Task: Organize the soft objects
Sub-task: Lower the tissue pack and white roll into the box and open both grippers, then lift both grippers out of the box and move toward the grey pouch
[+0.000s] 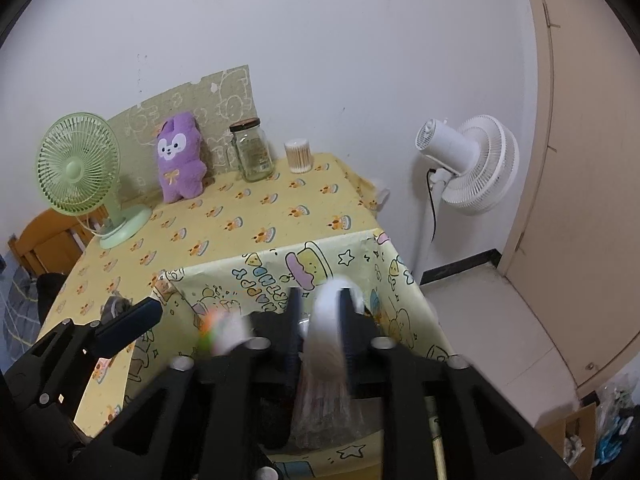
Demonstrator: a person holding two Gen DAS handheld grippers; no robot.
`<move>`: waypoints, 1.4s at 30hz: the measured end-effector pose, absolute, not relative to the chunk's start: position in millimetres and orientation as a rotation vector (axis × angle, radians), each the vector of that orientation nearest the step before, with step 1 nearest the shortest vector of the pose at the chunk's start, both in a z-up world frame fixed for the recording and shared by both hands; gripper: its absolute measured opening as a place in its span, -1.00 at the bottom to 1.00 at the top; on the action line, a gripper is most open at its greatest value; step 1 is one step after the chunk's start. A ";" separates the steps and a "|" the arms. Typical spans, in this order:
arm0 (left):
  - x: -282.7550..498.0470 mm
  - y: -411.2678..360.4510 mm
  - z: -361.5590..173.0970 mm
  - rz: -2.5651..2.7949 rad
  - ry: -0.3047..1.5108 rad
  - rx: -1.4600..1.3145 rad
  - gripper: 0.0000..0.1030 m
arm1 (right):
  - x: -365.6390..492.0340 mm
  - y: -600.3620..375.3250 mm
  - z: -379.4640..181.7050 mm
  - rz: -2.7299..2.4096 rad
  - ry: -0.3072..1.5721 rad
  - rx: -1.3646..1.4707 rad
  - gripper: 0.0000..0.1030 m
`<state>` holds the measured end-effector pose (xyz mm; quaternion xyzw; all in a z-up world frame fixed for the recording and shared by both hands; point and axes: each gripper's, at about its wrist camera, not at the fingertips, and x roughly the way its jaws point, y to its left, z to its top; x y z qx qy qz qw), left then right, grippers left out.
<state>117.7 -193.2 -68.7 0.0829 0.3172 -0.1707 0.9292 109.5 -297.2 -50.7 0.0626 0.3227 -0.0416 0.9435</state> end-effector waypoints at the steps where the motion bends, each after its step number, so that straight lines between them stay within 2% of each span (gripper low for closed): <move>1: 118.3 -192.9 -69.1 -0.341 0.650 0.174 0.51 | 109.2 -296.9 -51.1 -0.099 0.662 0.123 0.01; 2: 117.8 -192.0 -69.3 -0.336 0.652 0.174 0.50 | 108.7 -296.7 -51.3 -0.129 0.668 0.116 0.15; 12: 111.1 -182.1 -63.6 -0.328 0.645 0.158 0.51 | 98.8 -293.3 -46.4 -0.163 0.658 0.120 0.35; 17: 103.7 -177.8 -57.2 -0.357 0.625 0.147 0.66 | 93.1 -284.9 -39.5 -0.122 0.641 0.114 0.63; 42: 69.1 -131.1 -22.7 -0.300 0.522 0.112 0.81 | 57.9 -235.7 0.5 -0.096 0.530 0.068 0.78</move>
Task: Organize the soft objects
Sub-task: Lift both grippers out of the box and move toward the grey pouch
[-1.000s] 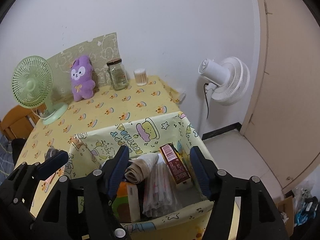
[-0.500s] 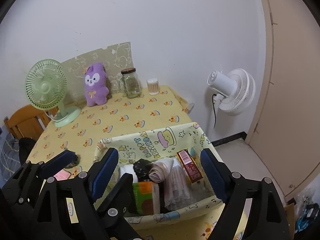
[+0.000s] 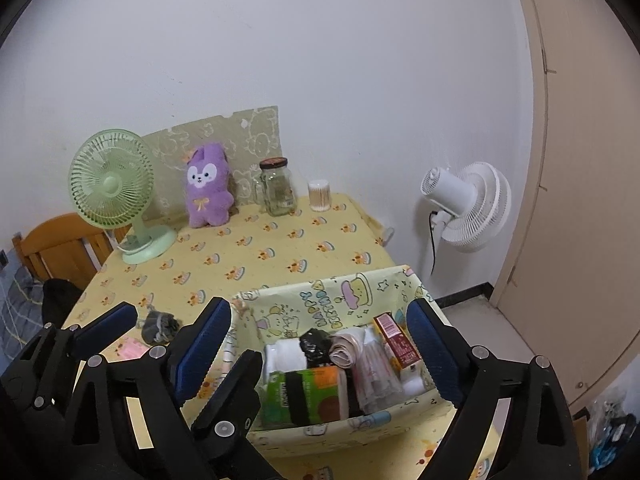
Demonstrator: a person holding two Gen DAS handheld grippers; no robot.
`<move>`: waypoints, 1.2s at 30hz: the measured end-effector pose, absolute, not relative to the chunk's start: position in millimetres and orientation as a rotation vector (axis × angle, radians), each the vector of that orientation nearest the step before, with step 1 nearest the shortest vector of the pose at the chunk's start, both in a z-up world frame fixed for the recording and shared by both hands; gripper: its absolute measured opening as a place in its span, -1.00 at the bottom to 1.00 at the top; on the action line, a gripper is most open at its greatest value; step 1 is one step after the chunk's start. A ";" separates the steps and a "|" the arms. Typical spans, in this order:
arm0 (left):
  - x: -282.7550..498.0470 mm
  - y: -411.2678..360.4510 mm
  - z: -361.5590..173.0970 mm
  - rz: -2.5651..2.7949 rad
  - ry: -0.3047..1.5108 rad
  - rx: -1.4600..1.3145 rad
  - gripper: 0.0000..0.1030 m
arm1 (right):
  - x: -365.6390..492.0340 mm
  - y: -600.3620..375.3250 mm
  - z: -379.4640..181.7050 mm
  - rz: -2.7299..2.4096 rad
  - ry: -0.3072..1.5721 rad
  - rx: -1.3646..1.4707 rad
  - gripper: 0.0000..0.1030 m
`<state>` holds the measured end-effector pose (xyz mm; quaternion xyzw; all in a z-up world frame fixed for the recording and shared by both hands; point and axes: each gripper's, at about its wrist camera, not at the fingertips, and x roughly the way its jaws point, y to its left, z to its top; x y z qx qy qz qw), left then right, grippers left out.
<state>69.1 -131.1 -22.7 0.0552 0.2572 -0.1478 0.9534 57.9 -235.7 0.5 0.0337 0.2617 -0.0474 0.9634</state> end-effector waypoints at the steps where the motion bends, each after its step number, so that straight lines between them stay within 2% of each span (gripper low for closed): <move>1: 67.9 -129.0 -21.6 -0.298 0.520 0.110 0.81 | 57.4 -233.3 1.6 -0.094 0.528 0.066 0.79; 9: 57.0 -111.1 -15.3 -0.277 0.497 0.102 0.82 | 48.1 -213.0 9.8 -0.078 0.507 0.054 0.81; 17: 49.4 -91.7 -14.0 -0.244 0.482 0.091 0.84 | 40.5 -192.6 12.4 -0.058 0.479 0.050 0.91; 36: 48.6 -38.3 -20.1 -0.171 0.489 0.048 0.87 | 43.2 -138.2 9.3 0.001 0.484 0.015 0.92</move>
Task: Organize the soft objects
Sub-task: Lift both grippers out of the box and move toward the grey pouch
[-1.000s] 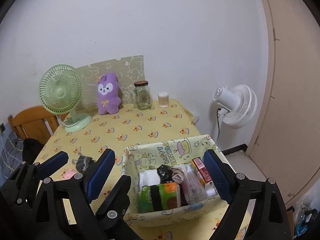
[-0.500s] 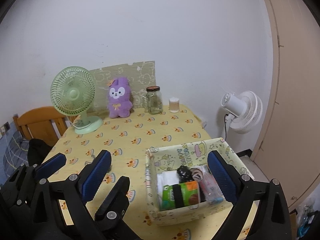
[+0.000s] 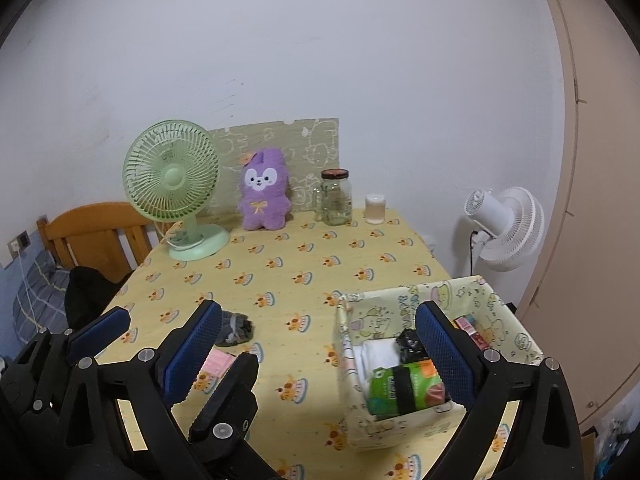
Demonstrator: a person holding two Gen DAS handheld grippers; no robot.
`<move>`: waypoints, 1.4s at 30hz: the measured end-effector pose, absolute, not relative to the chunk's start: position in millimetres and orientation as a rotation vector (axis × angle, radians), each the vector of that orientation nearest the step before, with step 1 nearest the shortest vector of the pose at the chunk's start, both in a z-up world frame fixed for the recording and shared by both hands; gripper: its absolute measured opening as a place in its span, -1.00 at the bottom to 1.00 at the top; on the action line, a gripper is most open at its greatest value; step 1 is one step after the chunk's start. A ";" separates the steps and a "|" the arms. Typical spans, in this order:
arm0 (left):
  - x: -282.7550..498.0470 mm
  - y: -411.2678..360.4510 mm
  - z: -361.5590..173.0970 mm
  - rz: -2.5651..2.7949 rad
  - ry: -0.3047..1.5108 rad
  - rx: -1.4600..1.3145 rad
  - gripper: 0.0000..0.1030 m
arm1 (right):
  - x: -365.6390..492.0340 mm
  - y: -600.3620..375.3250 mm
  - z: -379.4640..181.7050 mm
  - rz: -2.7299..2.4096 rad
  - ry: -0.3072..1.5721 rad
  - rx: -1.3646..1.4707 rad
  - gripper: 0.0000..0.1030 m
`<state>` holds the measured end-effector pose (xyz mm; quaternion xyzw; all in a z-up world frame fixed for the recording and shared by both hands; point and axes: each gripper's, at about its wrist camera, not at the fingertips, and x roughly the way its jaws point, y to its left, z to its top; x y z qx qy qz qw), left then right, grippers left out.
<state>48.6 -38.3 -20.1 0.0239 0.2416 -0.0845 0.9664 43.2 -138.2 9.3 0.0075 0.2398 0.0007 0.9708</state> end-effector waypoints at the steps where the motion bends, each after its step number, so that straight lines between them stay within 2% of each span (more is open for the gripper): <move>1: 48.9 -35.9 -20.4 -0.168 0.489 0.046 0.87 | 43.6 -136.0 9.2 0.003 0.484 0.016 0.92; 8: 53.7 -19.1 -27.1 -0.141 0.499 0.030 0.88 | 49.5 -121.4 4.2 0.018 0.484 0.032 0.98; 42: 107.2 34.5 -95.8 -0.052 0.666 -0.058 0.89 | 121.4 -60.7 -64.7 0.137 0.619 -0.047 0.98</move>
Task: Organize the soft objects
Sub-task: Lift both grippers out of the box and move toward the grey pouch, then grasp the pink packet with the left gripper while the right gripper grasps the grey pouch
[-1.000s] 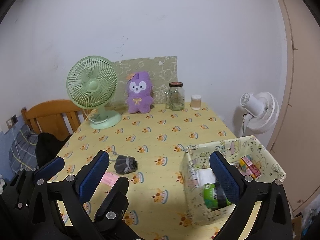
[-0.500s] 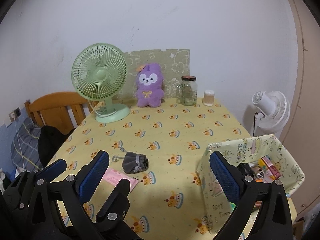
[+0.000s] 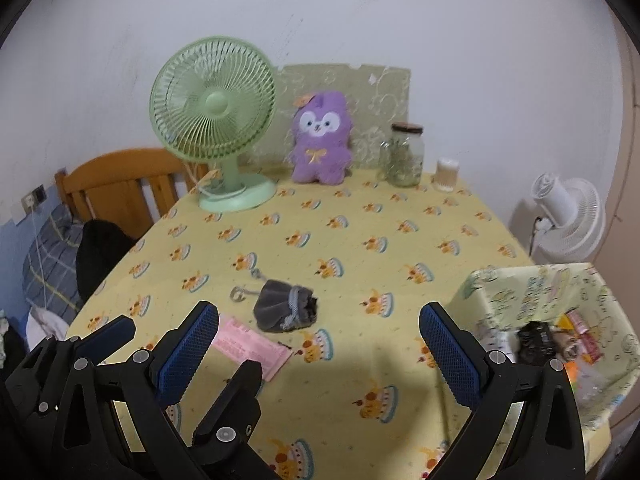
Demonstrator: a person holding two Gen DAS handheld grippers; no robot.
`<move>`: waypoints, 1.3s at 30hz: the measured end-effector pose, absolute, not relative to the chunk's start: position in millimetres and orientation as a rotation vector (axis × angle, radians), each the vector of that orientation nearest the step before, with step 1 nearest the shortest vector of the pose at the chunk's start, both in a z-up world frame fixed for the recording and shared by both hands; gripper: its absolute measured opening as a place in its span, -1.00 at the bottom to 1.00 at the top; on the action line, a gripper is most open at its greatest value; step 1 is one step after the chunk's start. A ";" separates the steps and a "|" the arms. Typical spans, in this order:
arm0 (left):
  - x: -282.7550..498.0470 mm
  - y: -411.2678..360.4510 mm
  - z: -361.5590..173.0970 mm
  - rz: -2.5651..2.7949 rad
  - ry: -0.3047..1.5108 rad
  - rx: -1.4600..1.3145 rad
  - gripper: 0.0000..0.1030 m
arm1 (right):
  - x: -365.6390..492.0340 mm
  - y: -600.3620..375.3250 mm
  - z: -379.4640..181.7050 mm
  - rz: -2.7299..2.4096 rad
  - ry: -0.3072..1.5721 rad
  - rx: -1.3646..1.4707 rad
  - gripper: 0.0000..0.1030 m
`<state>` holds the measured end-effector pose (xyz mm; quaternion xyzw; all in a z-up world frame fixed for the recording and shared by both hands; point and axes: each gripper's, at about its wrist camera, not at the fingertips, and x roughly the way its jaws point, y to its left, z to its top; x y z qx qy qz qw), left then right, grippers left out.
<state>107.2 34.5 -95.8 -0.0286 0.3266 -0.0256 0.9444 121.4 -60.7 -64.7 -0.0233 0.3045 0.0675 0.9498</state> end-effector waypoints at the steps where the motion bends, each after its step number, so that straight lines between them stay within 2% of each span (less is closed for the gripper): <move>1: 109.2 35.6 -98.0 -0.049 0.673 -0.061 0.89 | 124.1 -59.0 -67.9 0.141 0.629 -0.050 0.98; 21: 144.5 43.3 -143.4 -0.003 0.810 -0.074 0.90 | 167.6 -50.1 -119.4 0.168 0.759 -0.045 0.97; 39: 175.6 29.2 -161.2 -0.044 0.913 -0.098 0.93 | 191.1 -76.5 -136.5 0.148 0.829 0.018 0.97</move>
